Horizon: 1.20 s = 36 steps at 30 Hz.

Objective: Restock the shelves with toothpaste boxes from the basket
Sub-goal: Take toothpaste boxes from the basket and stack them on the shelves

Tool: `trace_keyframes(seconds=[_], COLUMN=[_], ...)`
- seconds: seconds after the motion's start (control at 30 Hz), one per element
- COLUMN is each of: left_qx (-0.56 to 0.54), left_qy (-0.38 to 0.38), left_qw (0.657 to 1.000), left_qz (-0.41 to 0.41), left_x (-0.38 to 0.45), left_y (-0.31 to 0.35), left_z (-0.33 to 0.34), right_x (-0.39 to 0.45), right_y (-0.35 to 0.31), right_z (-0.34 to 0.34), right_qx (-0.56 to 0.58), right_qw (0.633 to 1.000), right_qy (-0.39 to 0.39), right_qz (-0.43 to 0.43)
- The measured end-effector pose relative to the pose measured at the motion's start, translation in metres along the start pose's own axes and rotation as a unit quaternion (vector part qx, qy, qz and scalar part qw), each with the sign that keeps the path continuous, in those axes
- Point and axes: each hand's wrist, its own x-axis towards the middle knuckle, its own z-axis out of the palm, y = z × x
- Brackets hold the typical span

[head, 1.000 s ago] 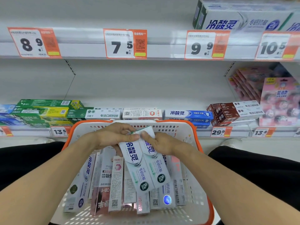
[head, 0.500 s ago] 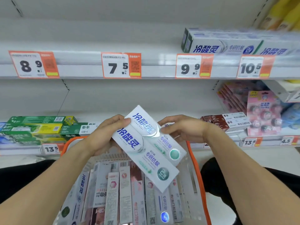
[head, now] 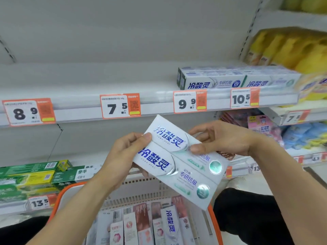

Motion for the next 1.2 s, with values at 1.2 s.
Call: trace_keyframes(seconds=[1.2], left_qx=[0.731], left_qy=[-0.004], left_qw=[0.67], left_qz=[0.131], left_x=[0.24], left_y=[0.101], left_z=[0.207], right_x=[0.027], right_y=[-0.086], right_z=[-0.314], right_qx=[-0.593], right_qw=[0.733], right_qy=[0.328], right_qz=[0.06])
